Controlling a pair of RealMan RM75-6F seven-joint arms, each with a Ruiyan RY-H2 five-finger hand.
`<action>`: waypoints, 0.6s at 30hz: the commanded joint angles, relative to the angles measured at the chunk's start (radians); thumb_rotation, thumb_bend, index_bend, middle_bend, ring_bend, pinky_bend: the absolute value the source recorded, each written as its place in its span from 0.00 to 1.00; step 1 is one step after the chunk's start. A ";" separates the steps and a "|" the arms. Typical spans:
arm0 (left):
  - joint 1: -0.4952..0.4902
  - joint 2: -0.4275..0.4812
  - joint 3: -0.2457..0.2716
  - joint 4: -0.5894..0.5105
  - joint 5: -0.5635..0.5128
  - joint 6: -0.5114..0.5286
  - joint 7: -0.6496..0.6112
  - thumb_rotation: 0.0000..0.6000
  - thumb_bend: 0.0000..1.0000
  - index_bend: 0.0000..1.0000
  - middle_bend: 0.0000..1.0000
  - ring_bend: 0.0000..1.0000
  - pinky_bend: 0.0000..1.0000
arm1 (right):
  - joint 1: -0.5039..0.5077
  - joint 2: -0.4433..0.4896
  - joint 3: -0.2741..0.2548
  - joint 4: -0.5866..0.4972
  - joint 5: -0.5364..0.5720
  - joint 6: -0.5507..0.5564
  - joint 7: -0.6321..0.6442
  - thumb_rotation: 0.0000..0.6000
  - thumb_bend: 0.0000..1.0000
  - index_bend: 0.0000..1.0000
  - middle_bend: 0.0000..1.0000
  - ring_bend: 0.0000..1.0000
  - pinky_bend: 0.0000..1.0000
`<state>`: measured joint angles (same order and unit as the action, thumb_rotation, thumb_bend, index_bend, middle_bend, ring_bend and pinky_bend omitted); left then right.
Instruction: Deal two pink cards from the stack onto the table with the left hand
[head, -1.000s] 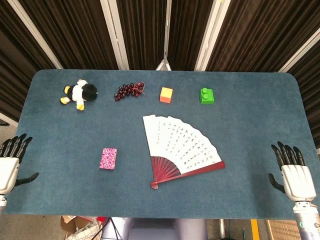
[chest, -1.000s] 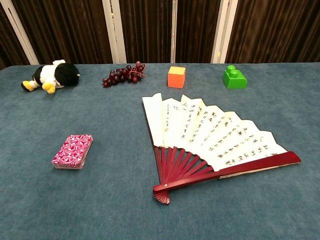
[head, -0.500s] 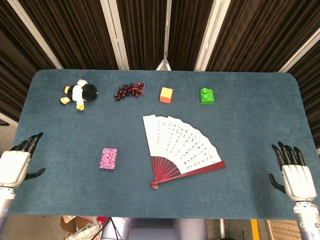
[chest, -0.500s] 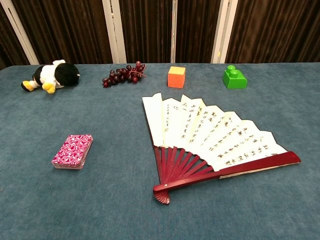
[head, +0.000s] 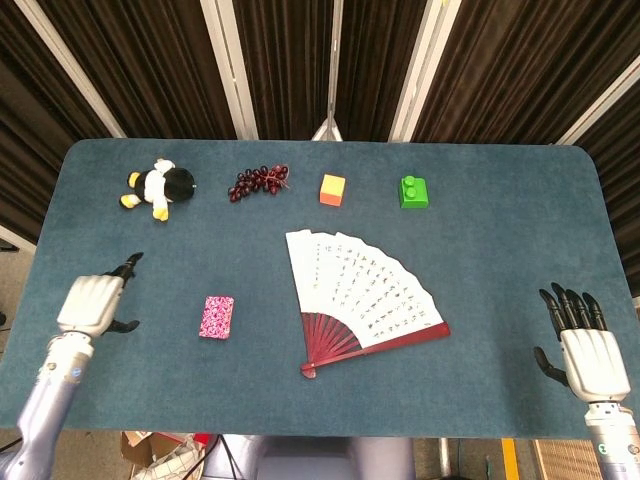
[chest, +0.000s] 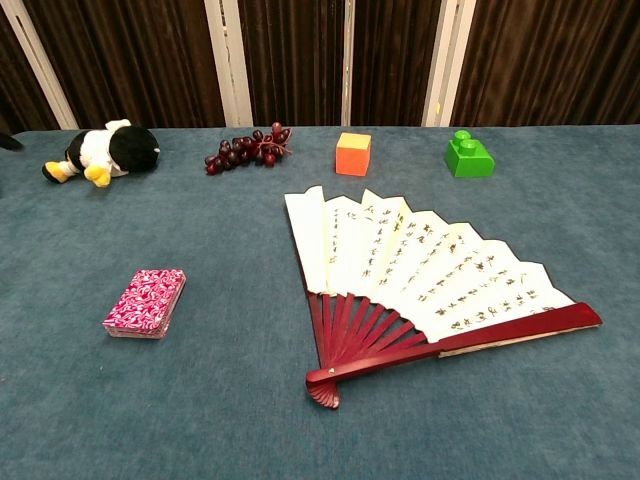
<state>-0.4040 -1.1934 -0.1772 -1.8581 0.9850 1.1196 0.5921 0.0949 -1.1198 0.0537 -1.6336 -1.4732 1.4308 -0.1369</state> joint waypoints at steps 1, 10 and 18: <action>-0.072 -0.060 -0.005 -0.030 -0.096 -0.025 0.103 1.00 0.02 0.00 0.00 0.00 0.11 | 0.000 0.000 0.000 0.001 0.000 -0.001 0.004 1.00 0.37 0.00 0.00 0.00 0.05; -0.181 -0.191 -0.020 -0.010 -0.306 0.017 0.230 1.00 0.02 0.20 0.00 0.00 0.05 | 0.002 0.002 -0.001 -0.002 0.000 -0.005 0.013 1.00 0.37 0.00 0.00 0.00 0.05; -0.252 -0.269 -0.001 0.018 -0.391 0.049 0.299 1.00 0.07 0.20 0.00 0.00 0.05 | 0.002 0.003 -0.001 -0.003 -0.001 -0.006 0.022 1.00 0.37 0.00 0.00 0.00 0.05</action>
<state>-0.6413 -1.4455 -0.1854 -1.8497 0.6116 1.1667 0.8764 0.0973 -1.1163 0.0525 -1.6362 -1.4737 1.4245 -0.1154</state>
